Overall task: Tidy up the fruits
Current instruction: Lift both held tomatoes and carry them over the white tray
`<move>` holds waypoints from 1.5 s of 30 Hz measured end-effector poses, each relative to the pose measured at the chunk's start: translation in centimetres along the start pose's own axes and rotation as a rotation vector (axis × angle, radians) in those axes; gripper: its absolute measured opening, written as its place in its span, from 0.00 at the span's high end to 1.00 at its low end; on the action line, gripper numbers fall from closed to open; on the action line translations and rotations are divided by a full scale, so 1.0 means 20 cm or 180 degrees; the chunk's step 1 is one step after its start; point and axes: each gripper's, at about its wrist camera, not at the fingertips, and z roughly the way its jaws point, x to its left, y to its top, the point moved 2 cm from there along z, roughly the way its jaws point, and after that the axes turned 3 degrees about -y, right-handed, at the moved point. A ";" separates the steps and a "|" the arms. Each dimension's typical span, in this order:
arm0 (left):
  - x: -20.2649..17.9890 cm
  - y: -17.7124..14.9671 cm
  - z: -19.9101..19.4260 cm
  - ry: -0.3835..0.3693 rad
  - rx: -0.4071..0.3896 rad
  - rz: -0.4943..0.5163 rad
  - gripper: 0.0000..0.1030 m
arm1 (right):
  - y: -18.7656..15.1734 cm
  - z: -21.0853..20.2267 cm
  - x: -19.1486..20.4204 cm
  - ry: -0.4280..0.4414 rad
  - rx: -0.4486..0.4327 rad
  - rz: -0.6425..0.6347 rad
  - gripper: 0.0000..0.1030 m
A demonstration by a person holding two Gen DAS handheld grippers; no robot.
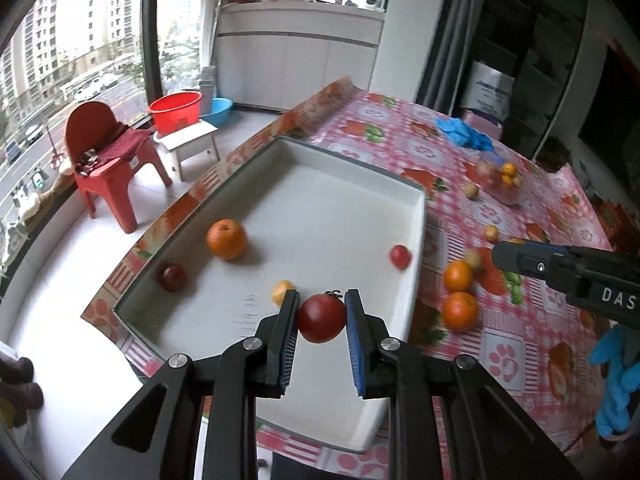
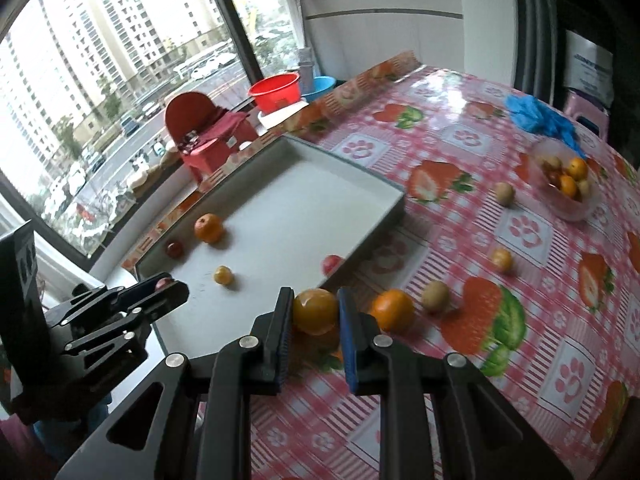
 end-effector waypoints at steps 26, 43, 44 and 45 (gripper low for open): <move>0.19 0.03 0.18 0.0110 0.0138 -0.0130 0.77 | 0.19 0.30 0.24 0.0193 0.0267 -0.0224 0.77; 0.18 0.04 0.26 0.0166 0.0251 -0.0120 0.77 | 0.17 0.41 0.17 0.0209 0.0383 -0.0126 0.77; 0.18 0.04 0.27 0.0168 0.0263 -0.0118 0.77 | 0.17 0.42 0.16 0.0207 0.0386 -0.0125 0.77; 0.18 0.03 0.27 0.0173 0.0271 -0.0117 0.77 | 0.17 0.42 0.16 0.0206 0.0389 -0.0122 0.77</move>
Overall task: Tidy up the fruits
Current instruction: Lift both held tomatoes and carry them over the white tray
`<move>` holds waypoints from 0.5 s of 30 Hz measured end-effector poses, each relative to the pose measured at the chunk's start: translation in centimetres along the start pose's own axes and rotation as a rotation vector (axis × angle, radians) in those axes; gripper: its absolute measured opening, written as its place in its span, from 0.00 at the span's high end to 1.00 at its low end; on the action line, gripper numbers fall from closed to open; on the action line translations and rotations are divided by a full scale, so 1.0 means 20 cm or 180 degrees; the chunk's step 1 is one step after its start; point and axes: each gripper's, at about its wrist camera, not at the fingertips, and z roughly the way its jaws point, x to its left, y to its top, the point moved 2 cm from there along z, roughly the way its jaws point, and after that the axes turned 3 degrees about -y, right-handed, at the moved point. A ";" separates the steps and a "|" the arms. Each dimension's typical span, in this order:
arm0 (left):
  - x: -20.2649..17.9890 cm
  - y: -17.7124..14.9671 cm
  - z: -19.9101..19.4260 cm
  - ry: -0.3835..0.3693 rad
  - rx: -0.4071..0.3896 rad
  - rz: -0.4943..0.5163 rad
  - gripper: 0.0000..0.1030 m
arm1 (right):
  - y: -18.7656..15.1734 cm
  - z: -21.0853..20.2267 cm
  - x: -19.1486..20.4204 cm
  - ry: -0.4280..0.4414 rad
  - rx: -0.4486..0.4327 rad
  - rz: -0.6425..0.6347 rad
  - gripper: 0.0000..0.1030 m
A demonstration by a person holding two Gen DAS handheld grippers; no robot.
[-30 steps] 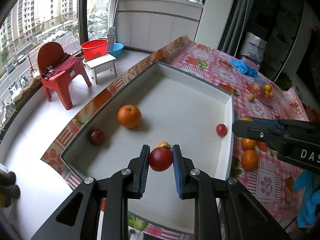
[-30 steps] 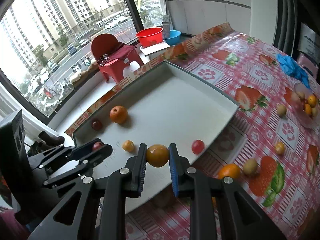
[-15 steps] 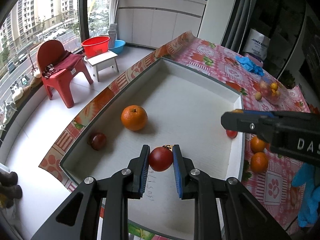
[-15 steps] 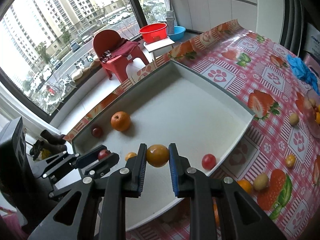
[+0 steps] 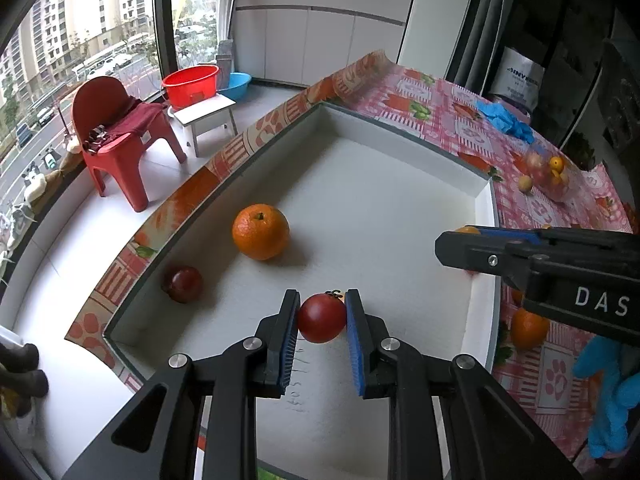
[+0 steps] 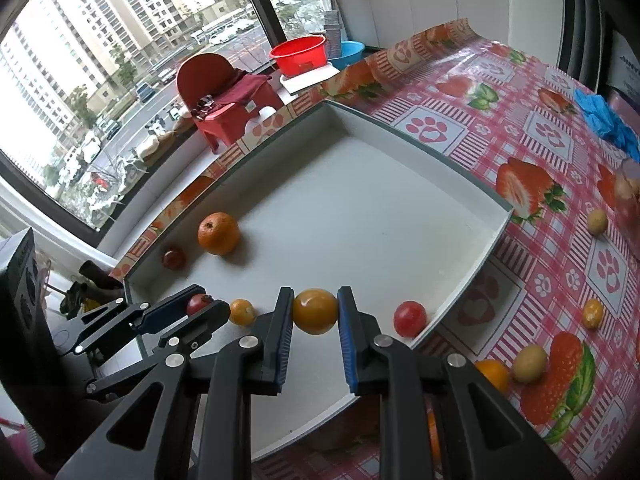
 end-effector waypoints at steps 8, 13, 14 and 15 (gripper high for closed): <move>-0.02 0.00 0.03 0.0018 0.0049 0.0030 0.77 | -0.01 0.03 -0.02 0.0014 0.0041 0.0028 0.77; -0.03 0.00 0.03 0.0032 0.0061 0.0056 0.77 | -0.02 0.04 -0.03 0.0014 0.0052 0.0033 0.76; -0.04 0.00 0.03 0.0034 0.0064 0.0061 0.77 | -0.02 0.04 -0.03 0.0008 0.0059 0.0032 0.76; -0.04 0.00 0.03 0.0038 0.0061 0.0059 0.77 | -0.02 0.05 -0.03 0.0004 0.0063 0.0033 0.76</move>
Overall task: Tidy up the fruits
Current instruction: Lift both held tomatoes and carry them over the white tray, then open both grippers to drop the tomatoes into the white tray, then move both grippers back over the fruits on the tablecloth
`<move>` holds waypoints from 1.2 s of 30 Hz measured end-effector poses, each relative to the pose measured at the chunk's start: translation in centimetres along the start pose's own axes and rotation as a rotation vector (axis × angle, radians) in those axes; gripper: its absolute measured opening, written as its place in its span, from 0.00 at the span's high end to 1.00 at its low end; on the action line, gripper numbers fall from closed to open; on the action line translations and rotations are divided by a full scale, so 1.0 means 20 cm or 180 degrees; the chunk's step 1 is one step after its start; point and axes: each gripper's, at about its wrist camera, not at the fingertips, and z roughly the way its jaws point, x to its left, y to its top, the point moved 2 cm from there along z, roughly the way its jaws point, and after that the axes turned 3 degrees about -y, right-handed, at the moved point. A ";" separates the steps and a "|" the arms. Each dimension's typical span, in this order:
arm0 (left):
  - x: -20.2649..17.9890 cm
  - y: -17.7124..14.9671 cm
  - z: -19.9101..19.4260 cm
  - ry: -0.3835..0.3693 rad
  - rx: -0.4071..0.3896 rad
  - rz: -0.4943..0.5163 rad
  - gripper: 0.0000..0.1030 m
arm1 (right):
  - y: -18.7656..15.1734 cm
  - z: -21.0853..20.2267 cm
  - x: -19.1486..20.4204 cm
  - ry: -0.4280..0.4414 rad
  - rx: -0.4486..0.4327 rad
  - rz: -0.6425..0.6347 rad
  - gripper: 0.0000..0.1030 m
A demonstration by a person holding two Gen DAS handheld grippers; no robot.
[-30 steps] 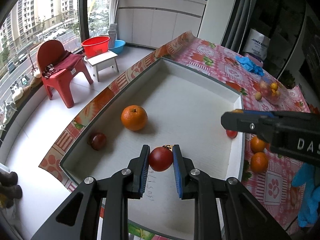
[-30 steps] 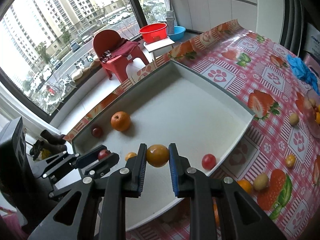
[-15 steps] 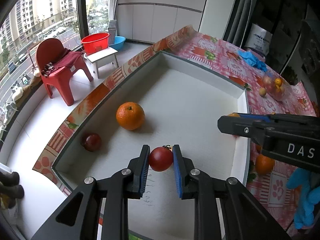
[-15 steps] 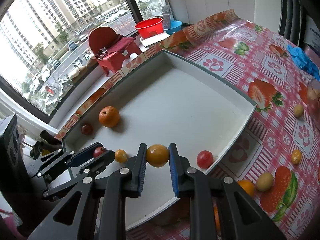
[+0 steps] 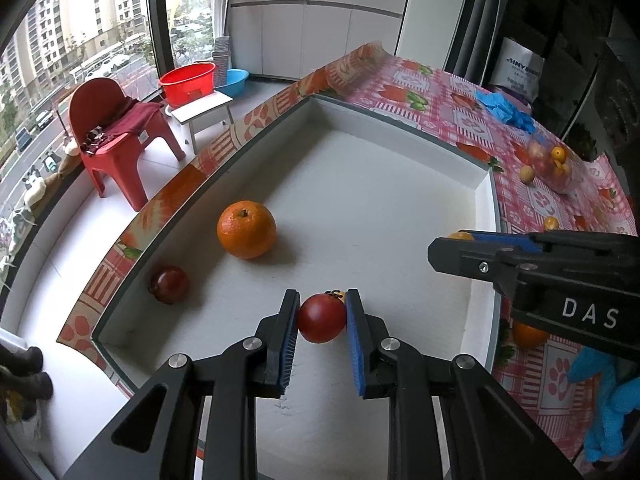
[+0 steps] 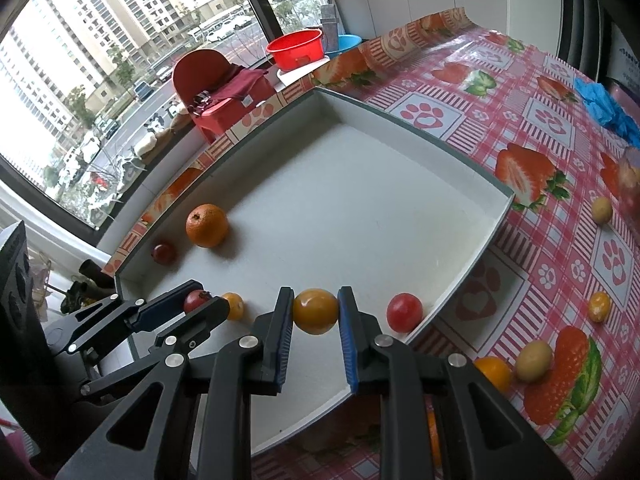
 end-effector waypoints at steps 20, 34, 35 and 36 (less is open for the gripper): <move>-0.09 -0.04 -0.08 0.0353 -0.0261 0.0242 0.03 | -0.01 -0.16 -0.06 -0.0202 -0.0239 0.0123 0.00; -0.20 -0.04 -0.15 0.0330 -0.0201 0.0252 0.03 | -0.14 -0.34 -0.45 -0.0401 -0.0352 0.0718 0.00; -0.21 -0.04 -0.15 0.0337 -0.0199 0.0269 0.03 | -0.16 -0.35 -0.48 -0.0428 -0.0340 0.0766 0.00; -0.23 -0.04 -0.16 0.0339 -0.0195 0.0291 0.03 | -0.19 -0.36 -0.52 -0.0455 -0.0325 0.0820 0.00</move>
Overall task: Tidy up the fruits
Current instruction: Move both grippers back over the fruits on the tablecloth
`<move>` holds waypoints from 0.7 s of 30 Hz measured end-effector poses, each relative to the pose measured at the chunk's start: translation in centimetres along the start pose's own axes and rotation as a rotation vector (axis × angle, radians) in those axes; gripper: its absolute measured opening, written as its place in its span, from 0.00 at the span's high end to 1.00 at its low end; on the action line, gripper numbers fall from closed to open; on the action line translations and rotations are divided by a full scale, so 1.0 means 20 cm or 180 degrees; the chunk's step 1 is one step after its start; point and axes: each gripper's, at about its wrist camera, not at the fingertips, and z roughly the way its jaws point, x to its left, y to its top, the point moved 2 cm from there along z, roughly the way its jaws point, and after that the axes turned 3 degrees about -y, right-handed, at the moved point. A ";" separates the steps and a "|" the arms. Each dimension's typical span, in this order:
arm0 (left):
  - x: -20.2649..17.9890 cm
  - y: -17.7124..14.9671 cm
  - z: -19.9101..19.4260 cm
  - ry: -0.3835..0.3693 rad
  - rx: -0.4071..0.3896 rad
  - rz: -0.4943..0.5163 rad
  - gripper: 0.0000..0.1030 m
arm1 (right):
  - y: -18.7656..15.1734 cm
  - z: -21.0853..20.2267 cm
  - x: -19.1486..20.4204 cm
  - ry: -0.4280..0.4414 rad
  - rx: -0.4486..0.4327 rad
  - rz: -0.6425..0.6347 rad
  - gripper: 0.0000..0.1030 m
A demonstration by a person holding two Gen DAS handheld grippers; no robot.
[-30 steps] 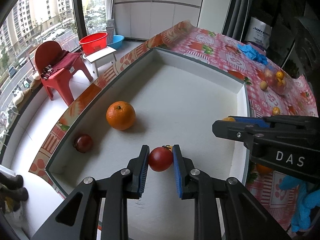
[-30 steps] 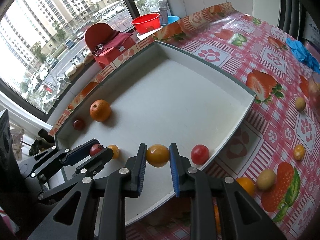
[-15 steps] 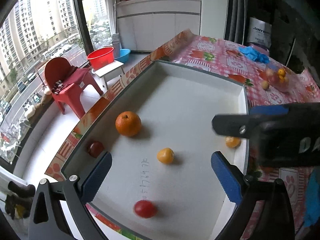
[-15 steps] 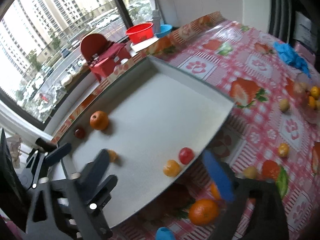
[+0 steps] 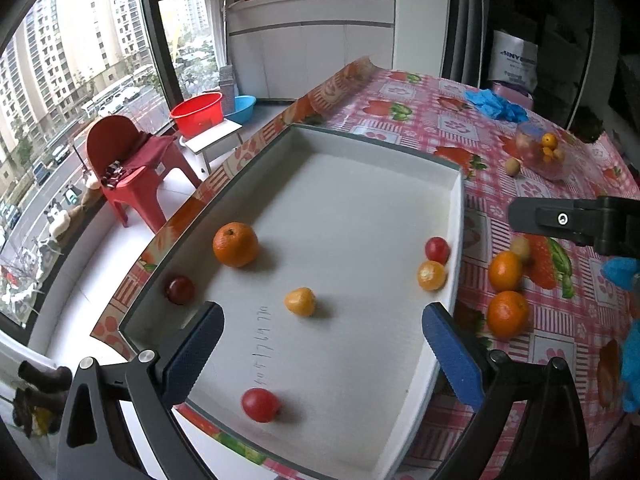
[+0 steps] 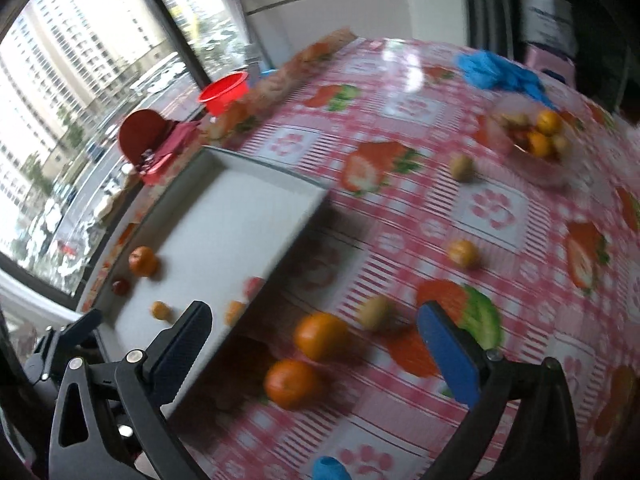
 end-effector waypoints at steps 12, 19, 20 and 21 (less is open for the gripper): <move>-0.17 -0.02 -0.05 -0.0133 0.0024 0.0191 0.03 | -0.20 0.02 -0.49 -0.0308 0.0169 0.0637 0.00; -0.30 -0.05 -0.05 -0.0220 0.0084 0.0377 0.03 | -0.25 0.00 -0.57 -0.0505 0.0135 0.0588 0.00; -0.32 -0.06 -0.05 -0.0241 0.0089 0.0389 0.03 | -0.25 0.00 -0.57 -0.0540 0.0135 0.0539 0.00; -0.34 -0.06 -0.05 -0.0272 0.0097 0.0407 0.03 | -0.26 0.01 -0.57 -0.0578 0.0138 0.0477 0.00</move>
